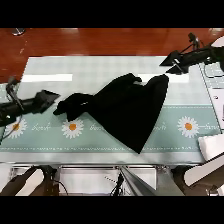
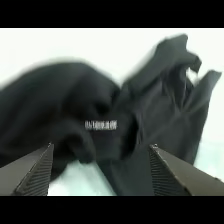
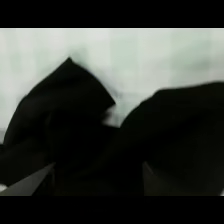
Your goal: Fold the shirts.
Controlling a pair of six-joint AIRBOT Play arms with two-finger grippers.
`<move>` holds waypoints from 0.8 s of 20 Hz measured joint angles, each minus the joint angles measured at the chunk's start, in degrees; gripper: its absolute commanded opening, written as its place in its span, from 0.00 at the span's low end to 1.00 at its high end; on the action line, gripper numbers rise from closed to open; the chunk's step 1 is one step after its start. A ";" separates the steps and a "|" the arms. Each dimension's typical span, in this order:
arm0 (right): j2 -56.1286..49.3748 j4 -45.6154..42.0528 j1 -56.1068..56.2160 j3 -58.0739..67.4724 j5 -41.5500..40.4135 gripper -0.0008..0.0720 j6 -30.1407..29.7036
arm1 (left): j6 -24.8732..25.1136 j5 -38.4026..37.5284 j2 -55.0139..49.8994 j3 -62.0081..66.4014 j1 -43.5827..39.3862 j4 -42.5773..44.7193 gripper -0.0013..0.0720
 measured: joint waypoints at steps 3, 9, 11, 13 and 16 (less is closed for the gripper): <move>6.69 -5.31 -2.91 -2.95 4.79 0.86 -1.40 | -1.66 -0.68 -1.22 8.28 3.80 7.96 0.98; 28.46 -7.43 -6.36 -35.28 -4.94 0.86 -3.19 | -9.09 -13.20 -5.29 11.41 9.81 18.67 0.98; 35.06 -4.44 -6.60 -47.43 -8.15 0.86 -5.66 | -7.02 -16.20 -8.20 10.86 10.43 19.56 0.98; 41.00 -1.40 -6.78 -58.38 -9.35 0.86 -8.33 | -2.56 -19.34 -11.30 10.64 10.62 18.53 0.98; 47.28 1.66 -6.88 -68.54 -8.63 0.86 -10.73 | 6.56 -21.81 -15.06 10.54 9.68 16.85 0.98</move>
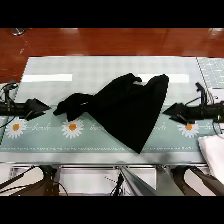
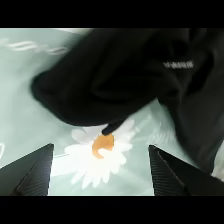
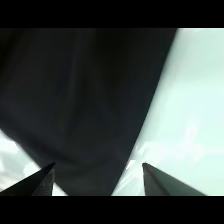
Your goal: Fold the shirts.
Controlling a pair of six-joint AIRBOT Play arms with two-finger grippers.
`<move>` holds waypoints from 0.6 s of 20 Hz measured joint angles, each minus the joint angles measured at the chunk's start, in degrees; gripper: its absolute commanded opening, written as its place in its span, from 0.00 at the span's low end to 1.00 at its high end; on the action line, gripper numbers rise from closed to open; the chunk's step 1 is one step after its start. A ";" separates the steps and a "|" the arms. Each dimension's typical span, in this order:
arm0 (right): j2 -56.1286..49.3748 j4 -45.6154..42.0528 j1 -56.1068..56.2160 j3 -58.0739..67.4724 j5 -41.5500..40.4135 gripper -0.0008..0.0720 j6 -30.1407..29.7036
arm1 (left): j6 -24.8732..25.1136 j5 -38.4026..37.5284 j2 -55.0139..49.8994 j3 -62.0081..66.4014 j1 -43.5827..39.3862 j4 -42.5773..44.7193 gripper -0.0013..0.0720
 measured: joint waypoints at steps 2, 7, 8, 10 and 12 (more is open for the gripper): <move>2.56 1.09 0.00 -3.63 1.31 0.86 -0.48 | 4.39 0.22 -1.68 0.00 -1.64 -0.92 0.98; 4.90 2.34 0.00 -6.84 3.02 0.86 0.24 | 10.14 3.06 -6.95 0.04 -7.93 -1.42 0.97; 5.07 2.54 0.00 -7.06 3.13 0.86 0.66 | 10.69 3.37 -8.26 0.22 -9.29 -1.31 0.90; 5.25 2.51 0.00 -7.34 3.50 0.86 0.98 | 11.28 4.63 -10.49 1.18 -11.34 -0.85 0.04; 5.35 1.27 0.00 -7.48 4.20 0.86 1.66 | 11.78 5.18 -11.85 2.69 -12.48 -0.26 0.04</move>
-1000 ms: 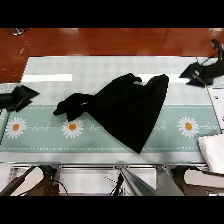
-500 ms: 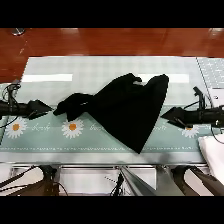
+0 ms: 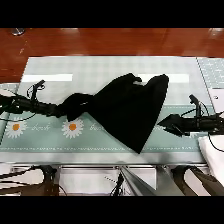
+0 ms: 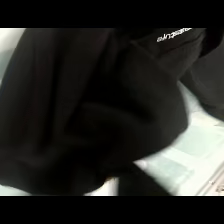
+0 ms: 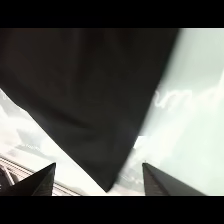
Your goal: Fold the shirts.
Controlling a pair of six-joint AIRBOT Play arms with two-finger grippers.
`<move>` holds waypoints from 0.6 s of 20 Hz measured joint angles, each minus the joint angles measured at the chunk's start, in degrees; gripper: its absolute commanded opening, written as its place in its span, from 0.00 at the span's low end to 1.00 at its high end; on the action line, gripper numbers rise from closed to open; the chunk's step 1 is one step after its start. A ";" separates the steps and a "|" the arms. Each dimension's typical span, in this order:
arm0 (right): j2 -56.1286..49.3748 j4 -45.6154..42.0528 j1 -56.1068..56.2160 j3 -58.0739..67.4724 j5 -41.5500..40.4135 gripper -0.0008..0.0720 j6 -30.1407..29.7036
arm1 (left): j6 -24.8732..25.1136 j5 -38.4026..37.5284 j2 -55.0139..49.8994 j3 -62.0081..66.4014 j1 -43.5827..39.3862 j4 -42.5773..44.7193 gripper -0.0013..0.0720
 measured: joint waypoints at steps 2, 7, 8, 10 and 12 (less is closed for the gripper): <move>0.09 -3.10 0.85 -0.22 1.18 0.86 1.44 | 0.09 -0.35 -0.72 2.05 -0.61 0.17 0.04; -0.13 -8.59 10.67 -2.62 -0.26 0.86 7.54 | -1.68 -2.58 -1.33 6.67 -1.18 0.44 0.04; -0.44 -8.90 12.81 -2.89 -1.62 0.86 8.76 | -2.10 -3.08 -1.38 7.10 -1.22 0.50 0.04; -1.97 -8.48 16.79 -3.23 -4.50 0.86 10.40 | -2.69 -3.56 -1.44 7.65 -1.27 0.50 0.04; -4.48 -6.71 20.37 -3.48 -6.23 0.86 11.30 | -3.39 -3.78 -1.44 7.93 -1.27 0.48 0.04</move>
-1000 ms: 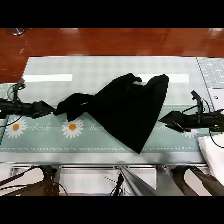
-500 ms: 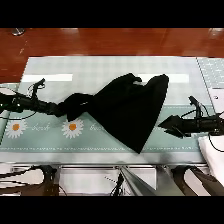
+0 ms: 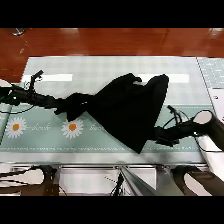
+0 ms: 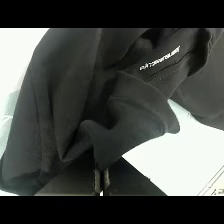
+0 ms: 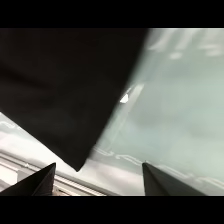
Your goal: Fold the shirts.
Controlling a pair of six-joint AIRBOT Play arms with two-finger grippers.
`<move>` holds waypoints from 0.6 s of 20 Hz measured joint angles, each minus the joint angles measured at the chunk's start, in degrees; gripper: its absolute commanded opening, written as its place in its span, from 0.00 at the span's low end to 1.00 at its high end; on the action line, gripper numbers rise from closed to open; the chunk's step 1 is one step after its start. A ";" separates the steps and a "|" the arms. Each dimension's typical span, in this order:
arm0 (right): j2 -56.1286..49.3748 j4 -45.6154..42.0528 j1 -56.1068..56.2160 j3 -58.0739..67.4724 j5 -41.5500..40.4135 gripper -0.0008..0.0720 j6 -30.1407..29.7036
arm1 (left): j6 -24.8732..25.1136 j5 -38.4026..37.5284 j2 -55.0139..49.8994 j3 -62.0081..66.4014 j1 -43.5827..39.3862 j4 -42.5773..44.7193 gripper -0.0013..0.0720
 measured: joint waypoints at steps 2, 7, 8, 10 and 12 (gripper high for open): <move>-2.64 2.19 3.28 -0.04 -2.19 0.86 0.22 | -0.44 -0.28 0.00 0.13 0.00 0.02 0.04; -8.41 8.46 8.79 2.16 -9.22 0.86 0.59 | -0.79 -0.46 -0.07 0.28 -0.07 -0.09 0.04; -10.14 9.86 10.05 3.48 -10.47 0.86 0.42 | -0.81 -0.35 -0.04 0.28 -0.07 -0.44 0.04; -14.14 11.76 12.66 7.02 -12.61 0.61 -0.20 | -0.81 0.04 -0.07 0.28 -0.07 -1.66 0.04; -17.94 12.00 14.73 11.17 -14.25 0.05 -0.85 | -0.83 0.20 -0.07 0.28 -0.07 -3.85 0.04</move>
